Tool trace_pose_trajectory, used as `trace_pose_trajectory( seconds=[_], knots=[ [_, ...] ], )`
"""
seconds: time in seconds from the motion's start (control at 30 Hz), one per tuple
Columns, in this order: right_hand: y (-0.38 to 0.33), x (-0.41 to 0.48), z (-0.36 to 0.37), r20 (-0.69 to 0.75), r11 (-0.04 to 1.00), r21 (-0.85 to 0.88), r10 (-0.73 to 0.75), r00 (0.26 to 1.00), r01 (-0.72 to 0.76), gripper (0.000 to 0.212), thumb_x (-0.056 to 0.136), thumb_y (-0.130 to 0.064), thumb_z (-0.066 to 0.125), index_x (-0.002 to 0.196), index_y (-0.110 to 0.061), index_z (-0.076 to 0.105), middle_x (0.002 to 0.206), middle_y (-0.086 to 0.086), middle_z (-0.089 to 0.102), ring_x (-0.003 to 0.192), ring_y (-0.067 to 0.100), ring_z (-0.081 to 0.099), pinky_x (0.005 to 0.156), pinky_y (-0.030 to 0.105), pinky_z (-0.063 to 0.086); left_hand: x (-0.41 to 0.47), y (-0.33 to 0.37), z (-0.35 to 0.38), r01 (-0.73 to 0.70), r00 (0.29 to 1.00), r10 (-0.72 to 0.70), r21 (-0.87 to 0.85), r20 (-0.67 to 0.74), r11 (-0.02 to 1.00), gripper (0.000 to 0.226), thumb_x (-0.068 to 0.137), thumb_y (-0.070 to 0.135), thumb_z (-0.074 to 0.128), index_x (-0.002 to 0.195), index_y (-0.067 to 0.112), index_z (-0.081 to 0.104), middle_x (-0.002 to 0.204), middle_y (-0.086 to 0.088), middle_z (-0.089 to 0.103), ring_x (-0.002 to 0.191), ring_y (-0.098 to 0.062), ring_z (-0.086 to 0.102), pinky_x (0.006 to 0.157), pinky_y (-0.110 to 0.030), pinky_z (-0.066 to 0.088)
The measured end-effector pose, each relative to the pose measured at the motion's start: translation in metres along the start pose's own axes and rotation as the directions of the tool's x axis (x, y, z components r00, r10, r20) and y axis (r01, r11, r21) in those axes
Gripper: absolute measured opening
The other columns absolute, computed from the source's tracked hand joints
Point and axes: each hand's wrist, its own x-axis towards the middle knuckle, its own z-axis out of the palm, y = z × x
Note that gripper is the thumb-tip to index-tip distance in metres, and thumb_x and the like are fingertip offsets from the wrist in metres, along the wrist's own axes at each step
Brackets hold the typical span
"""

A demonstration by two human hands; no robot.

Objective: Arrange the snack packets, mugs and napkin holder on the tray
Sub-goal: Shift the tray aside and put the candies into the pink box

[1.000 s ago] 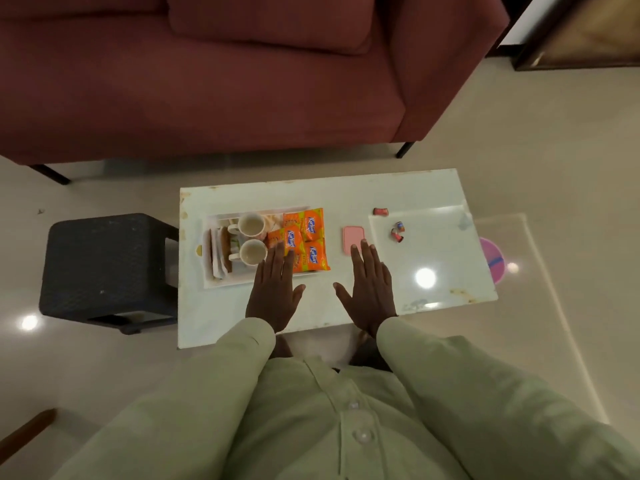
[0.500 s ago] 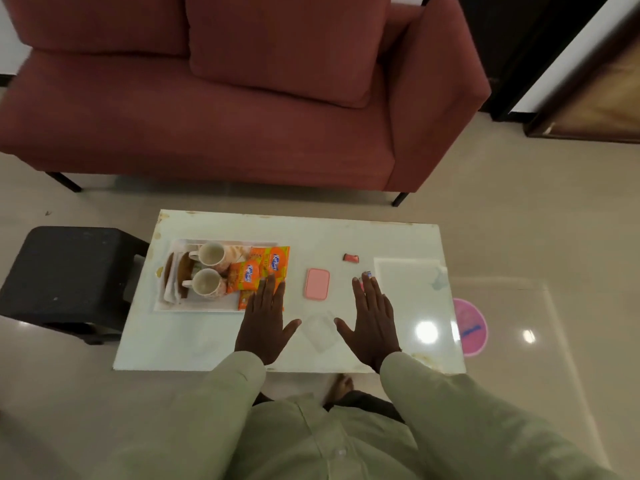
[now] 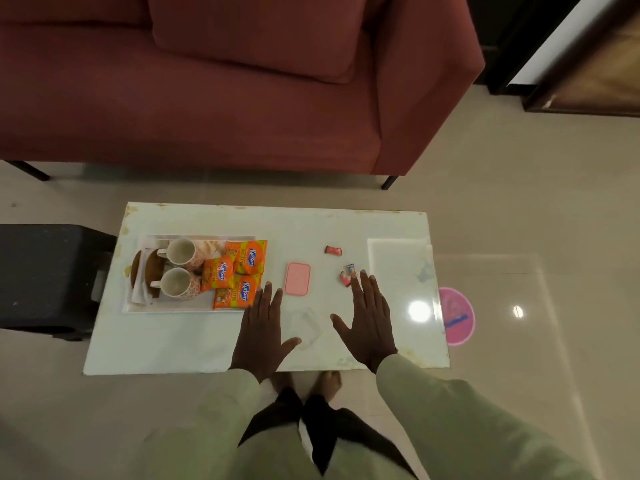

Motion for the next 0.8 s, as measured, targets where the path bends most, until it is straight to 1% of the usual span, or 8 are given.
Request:
trace_pose_trajectory(
  seconds=[0.13,0.23,0.33,0.5,0.57,0.63,0.73,0.8],
  knots=[
    [0.022,0.016,0.032,-0.010,1.000,-0.019,0.000,1.000,0.000,0.088,0.089,-0.059,0.048,0.158,-0.024,0.006,0.167,-0.004,-0.002,0.153,0.017,-0.006,0.121,0.038,0.011,0.018,-0.022,0.041,0.064,0.994,-0.059,-0.056,0.090,0.996,0.113,0.074,0.066,0.067,0.155,0.018,0.003,0.165,-0.005,-0.003,0.152,-0.026,0.002,0.120,-0.044,0.017],
    [0.045,0.034,0.067,-0.009,1.000,-0.025,0.008,1.000,-0.008,0.090,0.089,-0.060,0.049,0.157,-0.028,0.000,0.167,-0.004,-0.001,0.153,0.017,-0.005,0.121,0.042,0.015,0.030,-0.042,0.083,0.111,0.985,-0.091,-0.144,0.144,0.983,0.117,0.071,0.064,0.070,0.154,0.021,0.000,0.165,-0.003,0.001,0.151,-0.024,0.008,0.120,-0.043,0.022],
    [0.072,0.054,0.102,-0.018,0.999,-0.023,0.026,1.000,-0.026,0.091,0.088,-0.061,0.051,0.157,-0.027,0.003,0.167,-0.005,0.000,0.154,0.017,-0.002,0.121,0.045,0.020,0.045,-0.055,0.124,0.133,0.982,-0.100,-0.205,0.163,0.970,0.122,0.067,0.065,0.072,0.153,0.025,-0.003,0.164,-0.001,0.005,0.150,-0.022,0.012,0.119,-0.042,0.026],
    [0.117,0.087,0.167,-0.010,0.997,-0.003,0.083,0.997,-0.083,0.096,0.085,-0.068,0.051,0.157,-0.027,0.003,0.167,-0.007,-0.004,0.153,0.016,-0.004,0.121,0.047,0.016,0.064,-0.065,0.196,0.216,0.969,-0.179,-0.237,0.168,0.947,0.141,0.044,0.077,0.068,0.151,0.032,-0.012,0.163,0.004,0.011,0.147,-0.019,0.019,0.114,-0.039,0.030],
    [0.131,0.103,0.193,-0.009,0.997,0.019,0.080,0.997,-0.080,0.098,0.085,-0.070,0.050,0.158,-0.026,0.002,0.166,-0.007,-0.005,0.153,0.016,-0.005,0.121,0.046,0.013,0.072,-0.066,0.223,0.239,0.967,-0.206,-0.253,0.149,0.937,0.146,0.037,0.081,0.067,0.152,0.034,-0.009,0.160,0.008,0.017,0.143,-0.016,0.026,0.109,-0.038,0.034],
    [0.138,0.120,0.212,-0.016,0.997,0.036,0.074,0.997,-0.074,0.099,0.085,-0.070,0.050,0.158,-0.025,0.000,0.166,-0.007,-0.009,0.153,0.016,-0.007,0.121,0.045,0.010,0.079,-0.063,0.241,0.243,0.969,-0.219,-0.265,0.117,0.933,0.147,0.034,0.085,0.065,0.153,0.032,-0.002,0.157,0.010,0.022,0.138,-0.015,0.033,0.104,-0.037,0.039],
    [0.139,0.150,0.236,-0.039,0.997,0.036,0.069,0.997,-0.067,0.099,0.086,-0.070,0.049,0.158,-0.023,-0.001,0.166,-0.005,-0.012,0.153,0.016,-0.009,0.122,0.045,0.008,0.087,-0.058,0.258,0.239,0.971,-0.227,-0.313,0.074,0.919,0.137,0.038,0.085,0.066,0.152,0.031,0.010,0.151,0.011,0.028,0.132,-0.013,0.039,0.101,-0.036,0.040],
    [0.135,0.171,0.243,-0.052,0.997,0.045,0.057,0.997,-0.055,0.098,0.086,-0.072,0.046,0.157,-0.025,-0.003,0.166,-0.003,-0.012,0.153,0.018,-0.010,0.121,0.045,0.006,0.092,-0.054,0.262,0.200,0.979,-0.198,-0.340,0.040,0.919,0.128,0.043,0.079,0.069,0.149,0.031,0.017,0.149,0.010,0.034,0.131,-0.015,0.043,0.101,-0.034,0.039]
  ],
)
